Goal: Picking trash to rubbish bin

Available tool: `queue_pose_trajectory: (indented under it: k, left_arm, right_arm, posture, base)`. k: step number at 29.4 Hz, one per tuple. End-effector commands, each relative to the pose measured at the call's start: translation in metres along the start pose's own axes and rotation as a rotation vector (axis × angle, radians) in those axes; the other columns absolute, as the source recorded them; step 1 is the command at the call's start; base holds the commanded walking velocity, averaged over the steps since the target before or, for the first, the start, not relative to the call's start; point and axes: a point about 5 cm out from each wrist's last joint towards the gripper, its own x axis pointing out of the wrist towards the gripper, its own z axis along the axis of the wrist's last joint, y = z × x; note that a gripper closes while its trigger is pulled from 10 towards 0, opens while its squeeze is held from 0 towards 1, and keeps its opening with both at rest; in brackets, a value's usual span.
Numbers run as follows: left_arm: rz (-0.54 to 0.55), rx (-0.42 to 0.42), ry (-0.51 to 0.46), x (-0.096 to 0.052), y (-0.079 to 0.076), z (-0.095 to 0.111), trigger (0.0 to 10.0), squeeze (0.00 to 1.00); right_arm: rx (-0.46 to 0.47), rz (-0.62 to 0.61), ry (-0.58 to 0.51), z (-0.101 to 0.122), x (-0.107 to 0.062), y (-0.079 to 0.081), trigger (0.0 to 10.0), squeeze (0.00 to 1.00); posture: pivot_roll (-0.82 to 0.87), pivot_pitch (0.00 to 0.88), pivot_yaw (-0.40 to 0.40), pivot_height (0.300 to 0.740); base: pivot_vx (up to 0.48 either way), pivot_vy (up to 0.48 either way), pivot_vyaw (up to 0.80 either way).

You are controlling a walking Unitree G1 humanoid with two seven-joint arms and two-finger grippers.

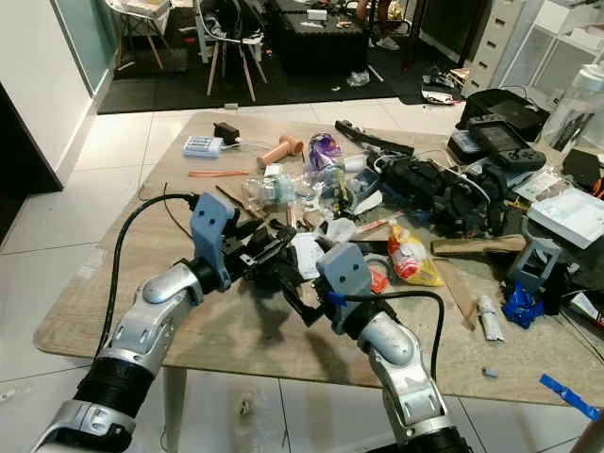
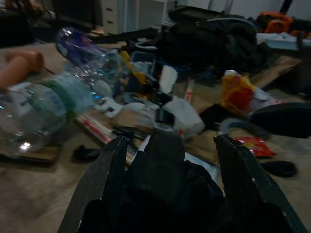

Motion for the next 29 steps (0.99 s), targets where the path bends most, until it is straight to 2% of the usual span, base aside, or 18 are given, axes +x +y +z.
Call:
queue_pose_trajectory:
  k: [1,3,8,9,10,11,12,15,22,26,28,29]
  left_arm:
    - [-0.027,-0.053,0.014,0.0,-0.007,-0.008,10.0,0.0]
    - [-0.032,-0.068,0.011,0.0,-0.01,-0.01,10.0,0.0]
    - [-0.046,-0.039,0.047,-0.001,-0.012,-0.015,9.9,0.0]
    - [-0.049,-0.036,0.055,-0.001,-0.012,-0.016,5.3,0.0]
    - [-0.052,-0.035,0.062,-0.002,-0.012,-0.017,4.4,0.0]
    - [-0.052,-0.028,0.076,-0.002,-0.012,-0.017,1.1,0.0]
    - [-0.053,-0.025,0.085,-0.003,-0.011,-0.018,0.0,0.0]
    - [-0.044,-0.009,0.117,-0.005,-0.009,-0.021,0.0,0.0]
    - [0.004,-0.012,0.109,-0.006,-0.004,-0.02,0.0,0.0]
    - [0.043,-0.044,0.063,-0.006,0.002,-0.013,0.0,0.0]
    - [0.038,-0.055,0.044,-0.007,0.003,-0.01,0.0,0.0]
    - [0.019,-0.083,0.003,-0.007,0.004,-0.003,0.0,0.0]
  right_arm:
    - [-0.009,-0.003,0.004,-0.001,0.0,-0.002,10.0,0.0]
    - [-0.011,-0.002,0.004,-0.002,0.0,-0.002,10.0,0.0]
    - [-0.012,0.0,0.004,-0.002,0.001,-0.001,10.0,0.0]
    - [-0.013,0.001,0.004,-0.002,0.001,-0.001,10.0,0.0]
    - [-0.014,0.002,0.005,-0.002,0.001,-0.001,10.0,0.0]
    - [-0.015,0.002,0.006,-0.002,0.001,-0.001,10.0,0.0]
    - [-0.017,0.003,0.006,-0.002,0.001,-0.001,10.0,0.0]
    - [-0.026,0.006,0.009,-0.003,0.0,-0.001,10.0,0.0]
    - [-0.029,0.004,0.008,-0.002,0.0,-0.001,10.0,0.0]
    - [-0.025,-0.007,0.006,-0.002,0.0,-0.002,10.0,0.0]
    - [-0.021,-0.009,0.004,-0.002,0.0,-0.002,10.0,0.0]
    - [-0.017,-0.011,0.0,-0.001,-0.001,-0.002,10.0,0.0]
  posture:
    - [-0.1,0.064,-0.02,0.74]
    - [-0.1,0.064,-0.02,0.74]
    - [-0.1,0.056,-0.02,0.74]
    - [-0.1,0.056,-0.02,0.74]
    - [-0.1,0.056,-0.02,0.74]
    - [-0.1,0.056,-0.02,0.74]
    - [-0.1,0.056,-0.02,0.74]
    - [-0.1,0.053,-0.021,0.74]
    - [-0.1,0.057,-0.02,0.74]
    - [-0.1,0.062,-0.02,0.74]
    - [-0.1,0.062,-0.02,0.74]
    - [-0.1,0.062,-0.02,0.74]
  base:
    - [0.0,0.0,0.0]
    - [0.0,0.0,0.0]
    - [0.0,0.0,0.0]
    - [0.0,0.0,0.0]
    - [0.0,0.0,0.0]
    - [0.0,0.0,0.0]
    - [0.0,0.0,0.0]
    - [0.0,0.0,0.0]
    - [0.0,0.0,0.0]
    - [0.0,0.0,0.0]
    - [0.0,0.0,0.0]
    - [0.0,0.0,0.0]
